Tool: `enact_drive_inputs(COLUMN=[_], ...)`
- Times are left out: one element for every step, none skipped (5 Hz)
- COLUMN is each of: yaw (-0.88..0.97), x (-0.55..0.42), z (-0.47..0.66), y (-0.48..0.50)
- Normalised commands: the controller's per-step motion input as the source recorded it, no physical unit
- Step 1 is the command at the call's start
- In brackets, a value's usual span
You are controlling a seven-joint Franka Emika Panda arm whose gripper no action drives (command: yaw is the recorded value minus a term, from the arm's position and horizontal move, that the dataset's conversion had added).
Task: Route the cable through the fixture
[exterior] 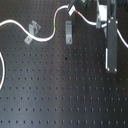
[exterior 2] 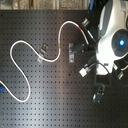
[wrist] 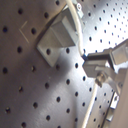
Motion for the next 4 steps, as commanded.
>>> enact_drive_inputs(yaw=[-0.27,-0.23,-0.29,-0.09], x=[0.000,-0.001,-0.024,-0.165], z=[0.13,0.15,0.23,0.18], y=[0.057,0.040,0.003,-0.017])
